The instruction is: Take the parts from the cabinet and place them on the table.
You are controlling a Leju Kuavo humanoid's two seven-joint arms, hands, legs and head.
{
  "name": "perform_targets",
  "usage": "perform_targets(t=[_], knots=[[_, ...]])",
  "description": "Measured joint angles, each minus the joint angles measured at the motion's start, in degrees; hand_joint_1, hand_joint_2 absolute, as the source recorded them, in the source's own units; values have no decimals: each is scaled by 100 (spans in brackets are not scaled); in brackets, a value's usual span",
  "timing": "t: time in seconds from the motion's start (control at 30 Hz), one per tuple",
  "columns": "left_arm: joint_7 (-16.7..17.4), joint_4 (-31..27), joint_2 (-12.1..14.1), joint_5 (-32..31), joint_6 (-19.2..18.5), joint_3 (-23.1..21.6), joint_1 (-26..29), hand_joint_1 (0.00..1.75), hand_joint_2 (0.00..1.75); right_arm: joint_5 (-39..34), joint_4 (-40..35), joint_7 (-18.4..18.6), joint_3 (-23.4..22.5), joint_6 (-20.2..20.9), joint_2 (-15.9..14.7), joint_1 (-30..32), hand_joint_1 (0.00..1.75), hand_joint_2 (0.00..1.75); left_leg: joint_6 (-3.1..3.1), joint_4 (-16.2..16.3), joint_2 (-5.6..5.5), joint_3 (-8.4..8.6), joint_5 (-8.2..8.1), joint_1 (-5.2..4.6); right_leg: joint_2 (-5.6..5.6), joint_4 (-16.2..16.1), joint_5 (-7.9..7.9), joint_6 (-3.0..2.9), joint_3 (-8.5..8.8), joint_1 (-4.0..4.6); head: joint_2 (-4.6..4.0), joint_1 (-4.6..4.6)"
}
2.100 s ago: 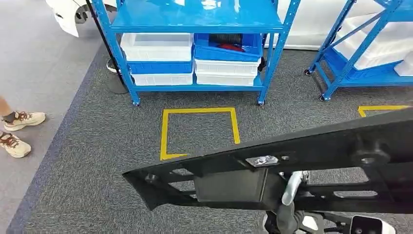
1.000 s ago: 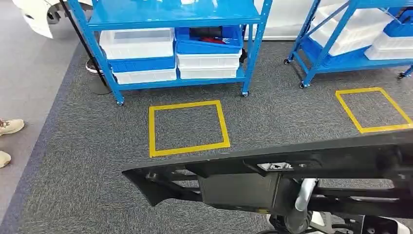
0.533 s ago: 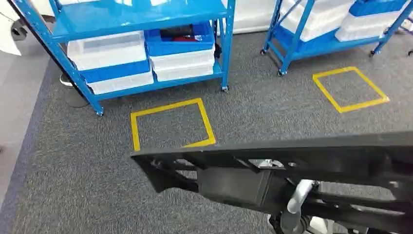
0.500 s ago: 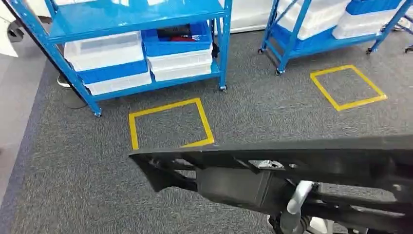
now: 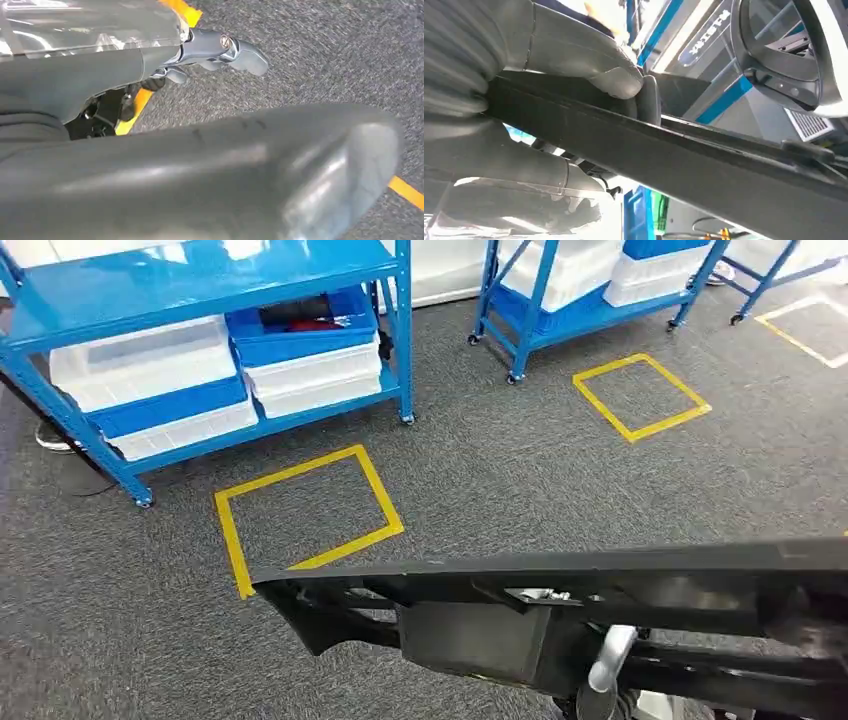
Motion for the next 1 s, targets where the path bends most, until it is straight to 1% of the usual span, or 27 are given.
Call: perform_targets(t=[0.03, 0.07, 0.1, 0.13, 0.17, 0.2, 0.23, 0.27, 0.33, 0.37, 0.4, 0.43, 0.47, 0.5, 0.53, 0.57, 0.6, 0.63, 0.67, 0.7, 0.73, 0.77, 0.87, 0.9, 0.93, 0.97, 1.0], knots=[[9, 0, -2, 0, 11, 0, 10, 0, 0, 0, 2, 0, 4, -11, -15, 7, 175, 175, 3, 2, 72, -4, -4, -4, -18, 369, -131, 21, -175, -18, 0, 0], [22, 0, -7, 0, 15, 0, 14, 0, 0, 0, 7, 0, 9, -35, -31, 16, 175, 175, 4, 5, 149, -6, -10, -5, -28, 551, -142, 39, -260, -35, 0, 0], [22, 0, -26, 0, 17, 0, 11, 0, 0, 2, 20, 0, 24, -79, -39, 26, 175, 175, -1, 5, 208, -3, -14, -5, -47, 456, -31, 51, -204, -46, 0, 0], [22, 0, -53, 0, 17, 0, 6, 0, 0, 4, 24, 0, 54, -113, -48, 25, 175, 175, -14, 8, 265, 3, -23, -5, -79, 145, 161, 53, -35, -50, 0, 0], [22, 0, -81, 0, 17, 0, -2, 0, 0, 7, 24, 0, 77, -133, -50, 24, 175, 175, -30, 12, 320, 13, -36, -5, -151, -360, 398, 43, 243, -50, 0, 0], [22, 0, -101, 0, 19, 0, -5, 0, 0, 7, 24, 0, 87, -164, -52, 19, 175, 175, -54, 19, 365, 34, -56, -11, -360, -904, 596, 11, 560, -34, 0, 0], [17, 0, -114, 0, 33, 0, 0, 0, 0, 7, 26, 0, 98, -181, -55, 4, 175, 175, -89, 33, 412, 41, -80, -48, -617, -1142, 520, -32, 667, 25, 0, 0], [7, 0, -131, 0, 52, 0, 0, 0, 0, 4, 26, 0, 111, -192, -55, 5, 175, 175, -123, 44, 447, 48, -97, -67, -502, -1146, 562, -83, 657, 37, 0, 0], [-33, 0, -142, 0, 83, 2, -6, 0, 0, 4, 26, 0, 131, -205, -59, 6, 175, 175, -180, 31, 566, 69, -105, -65, -373, -1126, 555, -123, 616, 65, 0, 0], [-66, 0, -151, 0, 105, 2, -18, 0, 0, 4, 24, -2, 133, -216, -59, 5, 175, 175, -213, 26, 632, 88, -115, -65, -307, -1152, 575, -159, 615, 57, 0, 0], [-122, 0, -155, 2, 140, 4, -26, 0, 0, 7, 22, -2, 140, -243, -59, 8, 175, 175, -252, 59, 577, 81, -178, -30, -245, -1208, 613, -210, 655, 0, 0, 0], [-159, 0, -157, 0, 155, 11, -26, 0, 0, 9, 22, 0, 157, -284, -61, -10, 175, 175, -269, 250, 319, 25, -327, -16, -188, -1220, 622, -237, 655, 0, 0, 0], [-190, 0, -164, -4, 184, 20, -16, 0, 0, 9, 24, 0, 190, -323, -61, -23, 175, 175, -276, 618, 160, -137, -550, -6, -140, -1219, 627, -264, 648, 0, 0, -2], [-217, 0, -164, -11, 201, 28, -2, 0, 0, 7, 26, 0, 210, -354, -63, -21, 175, 175, -291, 1075, 72, -348, -770, 4, -75, -1219, 626, -275, 646, 7, 0, 0], [-249, 0, -166, -13, 227, 33, 9, 0, 0, 7, 26, 0, 221, -400, -63, -21, 175, 175, -306, 1538, 22, -570, -941, 3, 0, -1216, 626, -280, 642, 13, 0, 0], [-280, 0, -166, -13, 264, 33, 20, 0, 0, 7, 26, 0, 232, -426, -63, -16, 175, 175, -315, 1813, 0, -713, -973, 3, 80, -1206, 626, -280, 642, 21, 0, 0], [-306, 0, -166, -11, 291, 33, 30, 0, 0, 7, 26, 0, 234, -442, -66, -16, 175, 175, -314, 1784, -6, -722, -855, 4, 158, -1196, 625, -280, 645, 24, 0, 0], [-317, 0, -166, 15, 297, 37, 36, 0, 0, 0, 26, 0, 236, -459, -66, -17, 175, 175, -304, 1490, -9, -613, -619, 3, 236, -1182, 623, -277, 646, 23, 0, 0], [-324, 0, -166, -2, 297, 37, 34, 0, 0, -11, 26, 0, 238, -470, -66, -15, 175, 175, -291, 1043, -26, -425, -349, 4, 310, -1167, 617, -268, 651, 22, 0, 0], [-326, 0, -164, 0, 299, 37, 29, 0, 0, -22, 26, 0, 236, -453, -66, -14, 175, 175, -270, 549, -117, -211, -93, 8, 373, -1147, 608, -254, 653, 20, 0, 0], [-326, 0, -162, 0, 308, 39, 32, 0, 0, -37, 26, 0, 232, -422, -66, -13, 175, 175, -236, 236, -385, -78, -74, 24, 420, -1129, 598, -233, 635, 8, 0, 0], [-326, 0, -162, -11, 328, 39, 35, 0, 0, -59, 24, 0, 227, -363, -66, -17, 175, 175, -230, 89, -450, -40, -112, 30, 490, -1083, 594, -190, 587, 30, 0, 0], [-321, 0, -155, -4, 391, 39, 12, 0, 0, -171, 9, 0, 122, -124, -30, 62, 175, 175, -158, 132, -332, -49, -90, -20, 621, -1133, 654, -70, 550, -23, 0, 0], [-321, 0, -157, 15, 406, 44, 10, 0, 0, -203, 0, -2, 62, -53, -7, 74, 175, 175, -97, 45, -261, -26, -37, 44, 649, -1109, 641, -34, 550, 13, 0, 0], [-321, 0, -162, 11, 406, 44, 6, 0, 0, -236, -17, -2, 13, -20, 4, 87, 175, 175, -69, 18, -186, -4, -19, 33, 376, -993, 551, -30, 496, 18, 0, 0], [-324, 0, -151, -2, 415, 46, 14, 0, 0, -249, -28, -2, -26, 21, 11, 73, 175, 175, -20, 14, -122, -7, -20, 30, 146, -656, 322, -12, 332, 25, 0, 0], [-330, 0, -142, -2, 424, 50, 29, 0, 0, -278, -28, -2, -64, 61, 31, 84, 175, 175, -18, 14, -51, -9, -21, 14, 46, -203, 91, 8, 116, 8, 0, 0]])
